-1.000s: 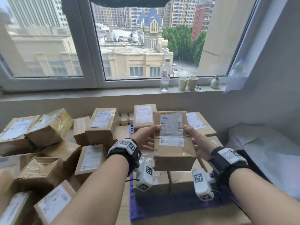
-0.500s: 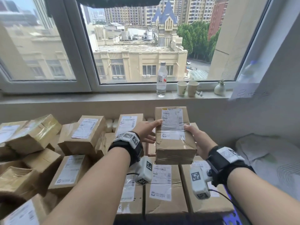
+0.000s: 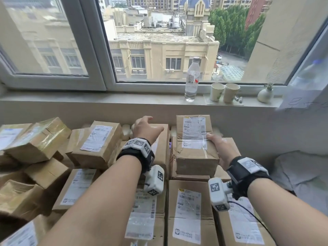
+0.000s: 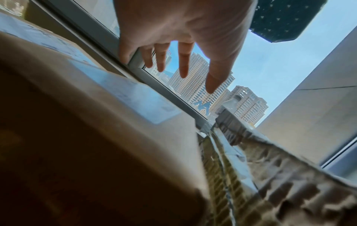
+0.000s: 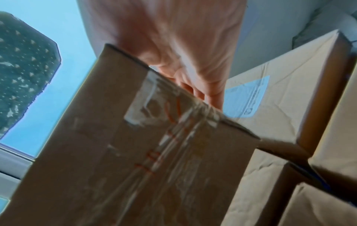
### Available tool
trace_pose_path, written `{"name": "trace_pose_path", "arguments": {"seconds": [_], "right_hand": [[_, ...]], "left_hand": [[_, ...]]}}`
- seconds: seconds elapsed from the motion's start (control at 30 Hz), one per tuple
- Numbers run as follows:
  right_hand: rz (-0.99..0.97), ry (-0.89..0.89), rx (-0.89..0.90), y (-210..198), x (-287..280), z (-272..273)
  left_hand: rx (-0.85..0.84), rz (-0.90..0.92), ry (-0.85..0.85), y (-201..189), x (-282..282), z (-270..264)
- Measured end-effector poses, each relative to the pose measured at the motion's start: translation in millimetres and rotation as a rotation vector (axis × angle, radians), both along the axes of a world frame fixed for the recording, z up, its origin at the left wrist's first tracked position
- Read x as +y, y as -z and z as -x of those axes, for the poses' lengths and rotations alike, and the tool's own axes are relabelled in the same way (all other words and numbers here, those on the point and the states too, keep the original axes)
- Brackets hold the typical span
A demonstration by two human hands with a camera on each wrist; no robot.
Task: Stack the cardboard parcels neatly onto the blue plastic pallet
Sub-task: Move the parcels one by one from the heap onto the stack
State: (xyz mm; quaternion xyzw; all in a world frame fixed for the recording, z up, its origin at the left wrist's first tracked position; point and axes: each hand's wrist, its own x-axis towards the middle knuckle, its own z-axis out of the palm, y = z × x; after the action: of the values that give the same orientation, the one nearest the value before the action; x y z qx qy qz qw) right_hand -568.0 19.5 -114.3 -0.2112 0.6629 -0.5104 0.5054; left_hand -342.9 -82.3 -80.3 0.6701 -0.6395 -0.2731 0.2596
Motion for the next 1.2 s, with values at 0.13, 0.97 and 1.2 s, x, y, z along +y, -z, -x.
{"name": "trace_pose_path", "arguments": {"seconds": [0.13, 0.97, 1.2], "right_hand": [[-0.034, 0.010, -0.015, 12.6, -10.7, -14.1], [-0.174, -0.017, 0.098, 27.9, -28.1, -11.5], [-0.157, -0.144, 0.648, -3.1, -19.5, -21.2]], "left_hand": [[-0.045, -0.212, -0.020, 24.8, -11.1, -17.9], [0.076, -0.227, -0.013, 36.3, -11.5, -20.7], [-0.032, -0.237, -0.002, 24.1, -7.1, -14.4]]}}
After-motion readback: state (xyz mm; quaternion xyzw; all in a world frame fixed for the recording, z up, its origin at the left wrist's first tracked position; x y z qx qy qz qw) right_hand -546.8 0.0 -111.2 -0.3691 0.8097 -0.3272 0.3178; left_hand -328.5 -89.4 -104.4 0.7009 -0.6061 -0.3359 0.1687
